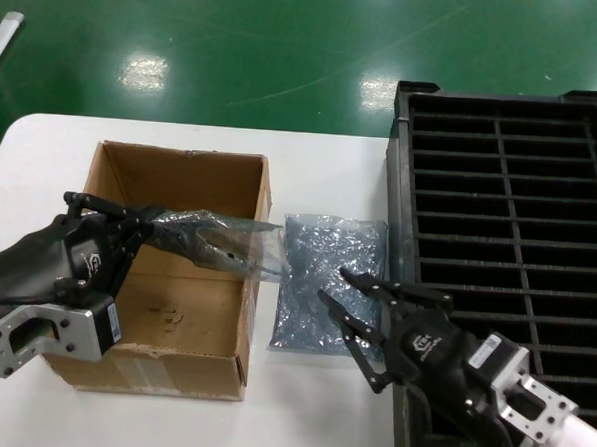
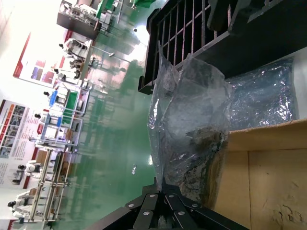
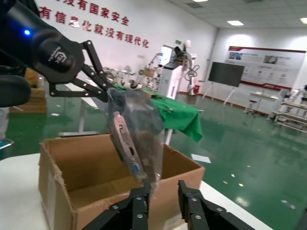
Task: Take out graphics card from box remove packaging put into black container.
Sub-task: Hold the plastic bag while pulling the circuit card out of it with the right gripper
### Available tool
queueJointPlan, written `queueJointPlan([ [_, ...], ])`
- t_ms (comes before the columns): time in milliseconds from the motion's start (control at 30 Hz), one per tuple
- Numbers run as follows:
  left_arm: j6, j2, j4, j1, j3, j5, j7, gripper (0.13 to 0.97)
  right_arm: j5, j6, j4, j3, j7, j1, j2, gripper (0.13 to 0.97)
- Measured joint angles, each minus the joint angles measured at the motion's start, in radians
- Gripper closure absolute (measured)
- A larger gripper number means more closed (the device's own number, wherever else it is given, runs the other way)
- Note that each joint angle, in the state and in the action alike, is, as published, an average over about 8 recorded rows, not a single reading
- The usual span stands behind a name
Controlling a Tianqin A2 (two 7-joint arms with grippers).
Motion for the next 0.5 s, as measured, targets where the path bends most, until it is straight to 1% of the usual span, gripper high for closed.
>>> queueJointPlan([
  [167,0.0,0.0,0.0,0.0,0.0,0.0,0.0,0.959,-0.018,-0.008,-0.018,-0.035,0.035,0.045,-0.003,0.846],
  [200,0.0,0.0,0.0,0.0,0.0,0.0,0.0,0.959,-0.022,-0.008,-0.021,-0.042,0.043,0.055,-0.005,0.846],
  [467,0.0,0.0,0.0,0.0,0.0,0.0,0.0,0.959,-0.053,-0.017,-0.061,-0.095,0.095,0.134,-0.029,0.937],
  [500,0.0,0.0,0.0,0.0,0.0,0.0,0.0,0.959,-0.057,-0.02,-0.067,-0.102,0.099,0.144,-0.032,0.937],
])
